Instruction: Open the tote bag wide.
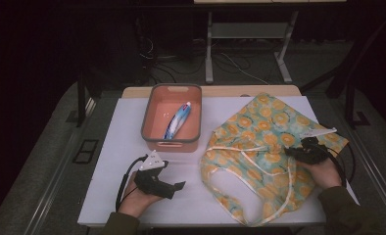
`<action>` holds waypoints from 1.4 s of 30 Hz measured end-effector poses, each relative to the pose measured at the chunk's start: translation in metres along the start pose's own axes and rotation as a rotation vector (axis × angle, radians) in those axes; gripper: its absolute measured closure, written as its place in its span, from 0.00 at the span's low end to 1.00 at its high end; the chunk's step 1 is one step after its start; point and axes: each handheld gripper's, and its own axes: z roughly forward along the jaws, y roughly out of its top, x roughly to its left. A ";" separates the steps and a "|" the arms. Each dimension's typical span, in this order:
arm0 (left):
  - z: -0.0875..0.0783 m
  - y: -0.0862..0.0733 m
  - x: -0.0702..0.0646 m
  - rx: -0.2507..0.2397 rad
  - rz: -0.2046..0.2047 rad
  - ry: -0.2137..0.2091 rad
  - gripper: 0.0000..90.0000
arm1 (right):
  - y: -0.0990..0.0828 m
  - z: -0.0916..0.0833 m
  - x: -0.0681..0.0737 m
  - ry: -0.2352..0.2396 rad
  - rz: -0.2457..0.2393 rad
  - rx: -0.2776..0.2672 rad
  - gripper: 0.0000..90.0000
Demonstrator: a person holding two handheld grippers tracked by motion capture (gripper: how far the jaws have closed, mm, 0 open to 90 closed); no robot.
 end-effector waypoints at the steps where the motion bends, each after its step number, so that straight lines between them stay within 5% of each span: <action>1: 0.000 0.000 0.000 -0.001 0.000 -0.001 0.03 | -0.001 0.001 0.001 -0.003 0.000 0.006 0.95; 6: -0.001 0.000 0.000 -0.004 0.003 -0.001 0.03 | 0.006 -0.013 0.002 0.024 0.041 -0.079 0.61; 10: -0.001 0.000 0.000 -0.002 0.004 0.000 0.03 | 0.018 -0.039 0.014 0.027 0.008 -0.167 0.42; 14: -0.001 0.000 0.000 -0.004 0.002 0.000 0.03 | 0.029 -0.055 0.039 0.085 -0.067 -0.212 0.42; 15: -0.001 0.000 0.000 -0.003 0.003 0.000 0.03 | 0.031 -0.053 0.055 0.156 -0.126 -0.196 0.46; 16: -0.001 0.000 0.000 -0.002 0.005 0.000 0.03 | 0.031 -0.053 0.055 0.156 -0.126 -0.196 0.46; 18: -0.001 0.000 0.000 -0.003 0.006 0.000 0.03 | 0.032 -0.041 0.078 0.233 -0.181 -0.153 0.55; 23: -0.002 0.000 0.000 -0.001 0.005 0.000 0.03 | 0.033 -0.014 0.102 0.273 -0.234 -0.076 0.65; 29: -0.001 0.000 0.000 0.000 0.007 0.000 0.03 | 0.029 0.006 0.112 0.255 -0.267 -0.032 0.67; 37: -0.001 0.000 0.000 0.000 0.009 0.000 0.03 | 0.020 0.024 0.116 0.211 -0.287 0.006 0.54; 42: -0.001 0.000 0.000 0.002 0.009 0.000 0.03 | 0.017 0.028 0.120 0.185 -0.305 0.014 0.68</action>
